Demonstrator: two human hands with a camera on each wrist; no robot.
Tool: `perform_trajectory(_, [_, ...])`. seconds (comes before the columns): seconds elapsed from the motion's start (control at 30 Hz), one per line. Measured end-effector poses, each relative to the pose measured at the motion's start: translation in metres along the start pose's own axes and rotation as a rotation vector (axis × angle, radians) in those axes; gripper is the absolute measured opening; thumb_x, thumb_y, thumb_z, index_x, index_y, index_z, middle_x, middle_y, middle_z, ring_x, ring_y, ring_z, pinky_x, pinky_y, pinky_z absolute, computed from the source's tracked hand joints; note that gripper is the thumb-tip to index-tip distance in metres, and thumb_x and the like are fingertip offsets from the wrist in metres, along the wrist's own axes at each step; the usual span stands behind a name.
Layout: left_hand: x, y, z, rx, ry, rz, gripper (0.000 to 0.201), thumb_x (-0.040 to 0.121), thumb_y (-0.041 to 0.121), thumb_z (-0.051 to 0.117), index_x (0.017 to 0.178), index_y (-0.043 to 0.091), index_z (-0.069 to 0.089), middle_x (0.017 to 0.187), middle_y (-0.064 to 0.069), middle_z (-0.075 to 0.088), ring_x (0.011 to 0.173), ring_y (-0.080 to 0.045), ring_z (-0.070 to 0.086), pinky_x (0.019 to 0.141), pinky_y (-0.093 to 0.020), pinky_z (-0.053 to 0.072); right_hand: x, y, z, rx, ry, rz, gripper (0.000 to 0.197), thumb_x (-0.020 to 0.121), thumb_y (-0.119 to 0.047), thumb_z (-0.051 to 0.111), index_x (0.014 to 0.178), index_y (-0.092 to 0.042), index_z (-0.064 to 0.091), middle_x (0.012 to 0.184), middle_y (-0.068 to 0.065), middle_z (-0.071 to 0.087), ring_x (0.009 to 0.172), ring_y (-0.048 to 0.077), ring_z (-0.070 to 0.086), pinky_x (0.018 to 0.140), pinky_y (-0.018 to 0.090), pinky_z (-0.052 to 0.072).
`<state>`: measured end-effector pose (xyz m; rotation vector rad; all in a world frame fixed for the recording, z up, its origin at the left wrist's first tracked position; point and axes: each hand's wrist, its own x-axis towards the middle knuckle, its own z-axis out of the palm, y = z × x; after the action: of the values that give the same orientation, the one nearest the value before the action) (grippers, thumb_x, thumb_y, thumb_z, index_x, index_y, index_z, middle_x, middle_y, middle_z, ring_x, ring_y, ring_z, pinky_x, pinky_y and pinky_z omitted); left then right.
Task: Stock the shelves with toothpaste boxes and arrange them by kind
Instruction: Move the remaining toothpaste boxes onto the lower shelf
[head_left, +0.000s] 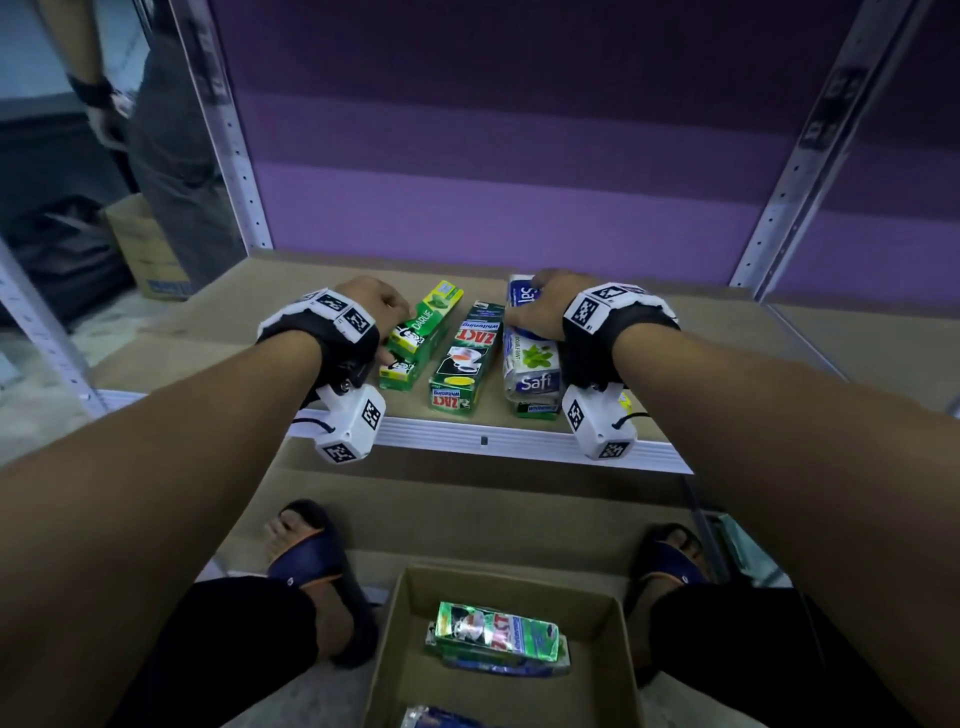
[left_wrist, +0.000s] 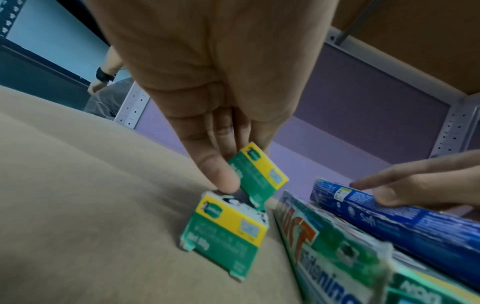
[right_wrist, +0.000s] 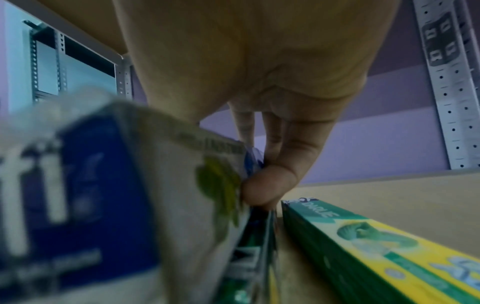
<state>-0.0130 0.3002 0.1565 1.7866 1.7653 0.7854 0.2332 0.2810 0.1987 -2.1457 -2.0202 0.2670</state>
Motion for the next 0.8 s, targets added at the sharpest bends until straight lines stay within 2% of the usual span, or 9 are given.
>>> perform_trajectory(0.03, [0.0, 0.001, -0.001, 0.032, 0.015, -0.005, 0.014, 0.087, 0.037, 0.064, 0.081, 0.026, 0.071, 0.065, 0.008, 0.071, 0.047, -0.022, 0.068, 0.042, -0.02, 0.045, 0.0, -0.001, 0.001, -0.004, 0.0, -0.002, 0.083, 0.069, -0.07, 0.057, 0.137, -0.024, 0.048, 0.134, 0.005, 0.058, 0.111, 0.031, 0.059, 0.085, 0.035, 0.046])
perform_trajectory(0.1, [-0.001, 0.004, -0.004, 0.146, 0.068, -0.001, 0.021, 0.083, 0.044, 0.066, 0.082, 0.024, 0.072, 0.062, 0.01, 0.068, 0.053, -0.015, 0.065, 0.05, -0.018, 0.041, -0.002, -0.002, 0.002, -0.031, -0.002, -0.006, 0.084, 0.07, -0.072, 0.054, 0.139, -0.025, 0.047, 0.138, 0.004, 0.055, 0.117, 0.031, 0.057, 0.087, 0.037, 0.045])
perform_trajectory(0.2, [-0.003, 0.008, -0.006, 0.262, 0.095, 0.007, 0.029, 0.082, 0.051, 0.068, 0.083, 0.023, 0.072, 0.075, 0.006, 0.066, 0.07, -0.016, 0.058, 0.068, -0.021, 0.037, -0.005, -0.004, -0.001, -0.077, -0.008, -0.022, 0.086, 0.07, -0.076, 0.049, 0.14, -0.025, 0.047, 0.139, 0.005, 0.055, 0.118, 0.033, 0.057, 0.094, 0.04, 0.047])
perform_trajectory(0.27, [-0.007, 0.009, -0.008, 0.299, 0.074, 0.01, 0.03, 0.083, 0.051, 0.068, 0.087, 0.022, 0.072, 0.081, 0.003, 0.066, 0.079, -0.018, 0.059, 0.072, -0.023, 0.039, -0.008, -0.005, -0.005, -0.11, -0.006, -0.035, 0.081, 0.075, -0.075, 0.05, 0.137, -0.023, 0.05, 0.136, 0.006, 0.058, 0.115, 0.033, 0.059, 0.093, 0.039, 0.048])
perform_trajectory(0.4, [-0.02, 0.014, -0.011, 0.327, 0.057, 0.025, 0.029, 0.084, 0.047, 0.07, 0.095, 0.02, 0.073, 0.092, -0.001, 0.069, 0.087, -0.02, 0.063, 0.077, -0.025, 0.047, -0.021, -0.005, -0.012, -0.166, -0.015, -0.078, 0.057, 0.088, -0.061, 0.056, 0.125, -0.018, 0.061, 0.12, 0.007, 0.066, 0.1, 0.028, 0.063, 0.081, 0.033, 0.05])
perform_trajectory(0.47, [-0.029, 0.018, -0.014, 0.338, 0.057, 0.041, 0.028, 0.085, 0.044, 0.071, 0.097, 0.018, 0.072, 0.096, -0.001, 0.07, 0.092, -0.02, 0.063, 0.081, -0.027, 0.047, -0.033, -0.005, -0.017, -0.206, -0.021, -0.119, 0.047, 0.092, -0.049, 0.058, 0.123, -0.015, 0.063, 0.119, 0.008, 0.067, 0.103, 0.028, 0.063, 0.081, 0.032, 0.051])
perform_trajectory(0.57, [-0.045, 0.025, -0.019, 0.367, 0.033, 0.072, 0.028, 0.084, 0.043, 0.072, 0.097, 0.018, 0.072, 0.094, 0.001, 0.069, 0.093, -0.018, 0.063, 0.081, -0.026, 0.046, -0.055, -0.004, -0.027, -0.266, -0.024, -0.168, 0.041, 0.096, -0.04, 0.056, 0.125, -0.012, 0.063, 0.123, 0.008, 0.066, 0.11, 0.028, 0.063, 0.084, 0.032, 0.05])
perform_trajectory(0.67, [-0.061, 0.032, -0.025, 0.341, 0.021, 0.108, 0.027, 0.081, 0.044, 0.075, 0.09, 0.019, 0.072, 0.09, 0.002, 0.071, 0.09, -0.017, 0.065, 0.082, -0.028, 0.049, -0.077, -0.002, -0.035, -0.266, -0.058, -0.19, 0.034, 0.095, -0.033, 0.058, 0.119, -0.012, 0.068, 0.117, 0.01, 0.07, 0.102, 0.027, 0.069, 0.087, 0.037, 0.058])
perform_trajectory(0.8, [-0.084, 0.042, -0.035, 0.326, -0.03, 0.181, 0.027, 0.078, 0.048, 0.075, 0.09, 0.024, 0.07, 0.087, 0.008, 0.07, 0.079, -0.012, 0.063, 0.063, -0.022, 0.044, -0.107, 0.007, -0.039, -0.179, -0.031, -0.218, 0.023, 0.09, -0.025, 0.059, 0.104, -0.012, 0.071, 0.1, 0.01, 0.072, 0.087, 0.027, 0.071, 0.073, 0.039, 0.061])
